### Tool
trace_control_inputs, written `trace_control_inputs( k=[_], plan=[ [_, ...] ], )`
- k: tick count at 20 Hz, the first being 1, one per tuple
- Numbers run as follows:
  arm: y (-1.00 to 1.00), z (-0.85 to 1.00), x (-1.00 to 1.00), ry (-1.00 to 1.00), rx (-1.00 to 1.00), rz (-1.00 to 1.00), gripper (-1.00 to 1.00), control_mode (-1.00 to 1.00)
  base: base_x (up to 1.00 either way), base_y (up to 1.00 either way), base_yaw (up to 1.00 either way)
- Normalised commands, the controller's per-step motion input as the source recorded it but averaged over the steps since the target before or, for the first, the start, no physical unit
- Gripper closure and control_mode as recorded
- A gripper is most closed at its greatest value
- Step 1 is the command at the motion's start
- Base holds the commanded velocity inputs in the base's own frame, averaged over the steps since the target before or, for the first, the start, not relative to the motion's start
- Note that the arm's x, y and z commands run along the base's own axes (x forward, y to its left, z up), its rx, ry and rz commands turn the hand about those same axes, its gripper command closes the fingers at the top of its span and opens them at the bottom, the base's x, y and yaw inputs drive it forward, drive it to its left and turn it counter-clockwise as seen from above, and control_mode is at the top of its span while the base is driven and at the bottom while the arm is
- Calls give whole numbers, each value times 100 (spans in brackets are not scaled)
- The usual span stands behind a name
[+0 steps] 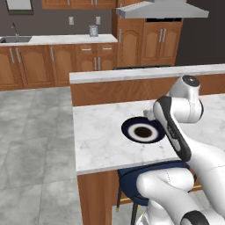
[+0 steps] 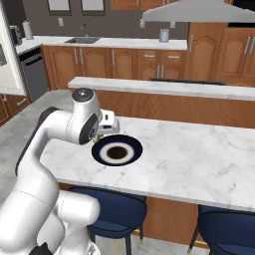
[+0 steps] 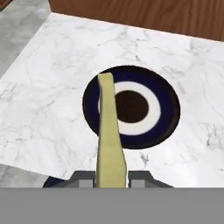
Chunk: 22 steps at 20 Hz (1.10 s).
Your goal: Retrieve the butter from the fridge and place it on a plate on the dining table. Then retrieve the butter knife by the fridge and place it near the plate.
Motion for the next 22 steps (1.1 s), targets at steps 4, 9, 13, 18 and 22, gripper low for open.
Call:
trace_control_inputs(
  k=[4,9,13,18,22],
  plan=[
    [0,-4,3,10,-25,25,100,-100,0,0,0],
    [-5,-46,0,1,-14,18,100,-100,0,0,0],
    [-16,-63,5,0,-2,14,100,-100,0,0,0],
    [-14,-14,26,-3,-1,11,100,-100,0,0,0],
    [-1,0,44,3,-7,2,100,-100,0,0,0]
  ],
)
